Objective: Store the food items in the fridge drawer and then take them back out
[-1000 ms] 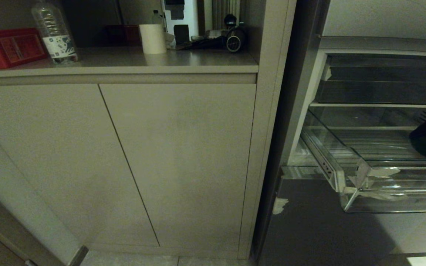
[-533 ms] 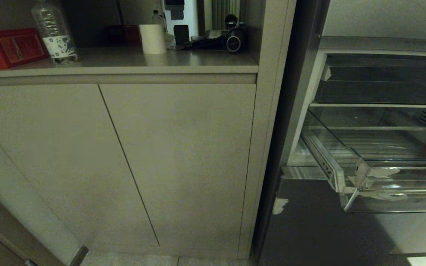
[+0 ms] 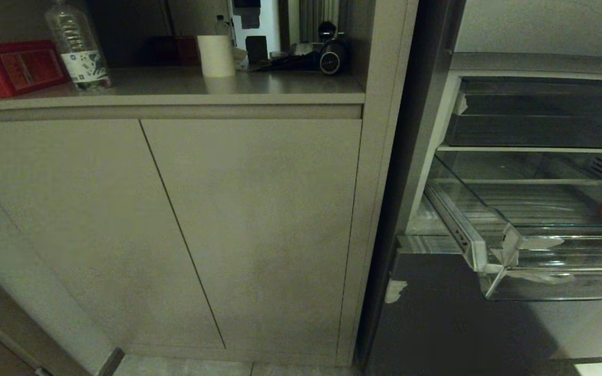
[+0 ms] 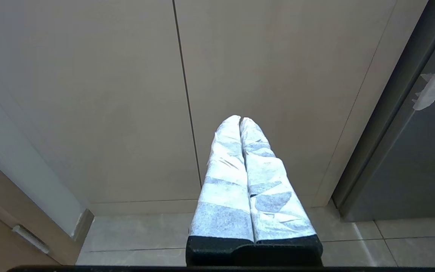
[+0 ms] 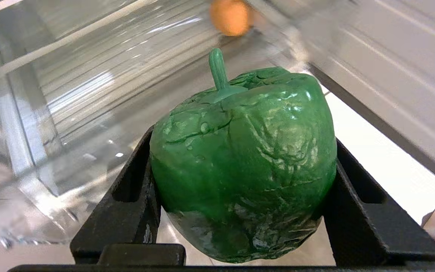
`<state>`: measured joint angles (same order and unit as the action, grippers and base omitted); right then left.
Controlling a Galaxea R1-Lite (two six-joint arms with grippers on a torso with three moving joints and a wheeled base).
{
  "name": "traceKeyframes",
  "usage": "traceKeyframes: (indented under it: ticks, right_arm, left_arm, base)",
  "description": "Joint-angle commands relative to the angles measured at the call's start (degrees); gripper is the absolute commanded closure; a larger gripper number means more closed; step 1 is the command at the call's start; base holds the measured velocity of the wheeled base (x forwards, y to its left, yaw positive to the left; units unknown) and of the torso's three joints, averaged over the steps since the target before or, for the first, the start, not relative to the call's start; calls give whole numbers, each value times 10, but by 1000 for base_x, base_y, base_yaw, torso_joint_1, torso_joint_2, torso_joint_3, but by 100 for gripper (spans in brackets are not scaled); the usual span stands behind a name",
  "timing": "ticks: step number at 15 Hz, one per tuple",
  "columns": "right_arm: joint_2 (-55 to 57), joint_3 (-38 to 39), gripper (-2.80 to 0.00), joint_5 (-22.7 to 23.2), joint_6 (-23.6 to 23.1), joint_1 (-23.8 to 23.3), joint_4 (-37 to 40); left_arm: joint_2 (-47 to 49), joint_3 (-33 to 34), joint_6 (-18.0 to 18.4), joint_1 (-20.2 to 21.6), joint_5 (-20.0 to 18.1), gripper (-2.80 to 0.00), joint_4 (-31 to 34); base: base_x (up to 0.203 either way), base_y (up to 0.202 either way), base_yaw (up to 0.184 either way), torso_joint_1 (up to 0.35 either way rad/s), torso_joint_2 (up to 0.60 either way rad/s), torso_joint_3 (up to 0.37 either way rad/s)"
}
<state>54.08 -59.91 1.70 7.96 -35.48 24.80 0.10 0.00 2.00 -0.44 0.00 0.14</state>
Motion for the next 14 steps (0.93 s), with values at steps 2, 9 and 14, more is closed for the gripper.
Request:
traceKeyframes:
  ticks: [2, 9, 14]
  right_arm:
    - [-131, 116, 0, -68, 48, -24, -32]
    - [-159, 231, 0, -101, 115, -166, -141]
    - [-136, 272, 0, 56, 118, -488, -213]
  left_arm:
    - [0, 0, 0, 0, 0, 0, -1]
    - [0, 0, 0, 0, 0, 0, 0]
    - [1, 0, 0, 0, 0, 0, 0]
  base:
    - [0, 0, 0, 0, 0, 0]
    - [0, 0, 0, 0, 0, 0]
    - [0, 0, 0, 0, 0, 0]
